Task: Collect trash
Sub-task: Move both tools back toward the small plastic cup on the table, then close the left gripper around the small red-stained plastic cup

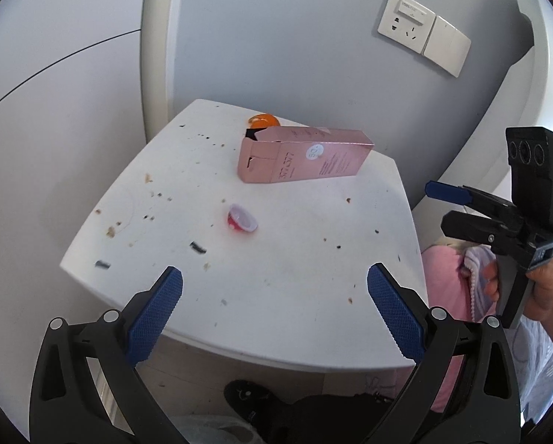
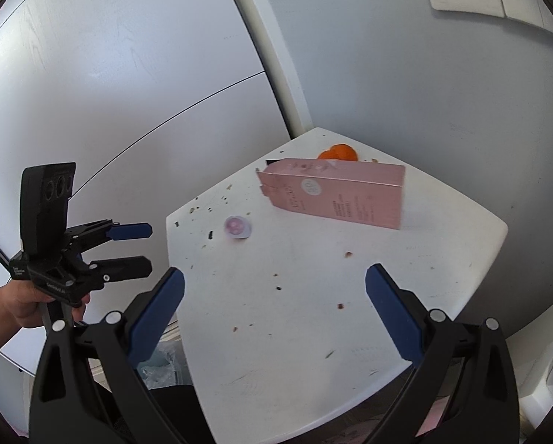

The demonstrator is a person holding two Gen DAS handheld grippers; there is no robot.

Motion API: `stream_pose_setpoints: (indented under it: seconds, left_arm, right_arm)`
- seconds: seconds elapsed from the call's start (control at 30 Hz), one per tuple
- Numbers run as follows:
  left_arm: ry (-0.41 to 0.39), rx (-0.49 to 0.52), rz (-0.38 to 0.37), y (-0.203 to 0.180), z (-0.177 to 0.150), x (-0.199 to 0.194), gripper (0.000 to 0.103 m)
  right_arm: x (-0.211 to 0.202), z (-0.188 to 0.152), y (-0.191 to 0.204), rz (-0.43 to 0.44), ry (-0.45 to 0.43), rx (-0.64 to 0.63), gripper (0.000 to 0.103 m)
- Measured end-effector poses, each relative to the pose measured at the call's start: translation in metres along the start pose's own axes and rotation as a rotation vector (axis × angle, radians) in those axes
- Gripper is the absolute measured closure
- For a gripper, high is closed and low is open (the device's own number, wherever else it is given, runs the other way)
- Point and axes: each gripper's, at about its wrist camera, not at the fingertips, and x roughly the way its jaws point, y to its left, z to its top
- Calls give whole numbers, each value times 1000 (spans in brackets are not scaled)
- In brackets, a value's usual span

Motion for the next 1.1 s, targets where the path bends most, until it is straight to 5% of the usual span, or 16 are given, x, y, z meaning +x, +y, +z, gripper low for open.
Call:
stream_pose_setpoints:
  seconds: [0.4, 0.63, 1.1]
  left_arm:
    - [47, -40, -28, 24, 28, 57, 7]
    - [86, -61, -38, 37, 31, 78, 44]
    - [86, -56, -28, 37, 29, 84, 81]
  right_arm:
    - [1, 11, -27, 25, -13, 10, 7]
    - [5, 17, -30, 43, -6, -1, 7]
    - [11, 28, -29, 54, -5, -34, 7]
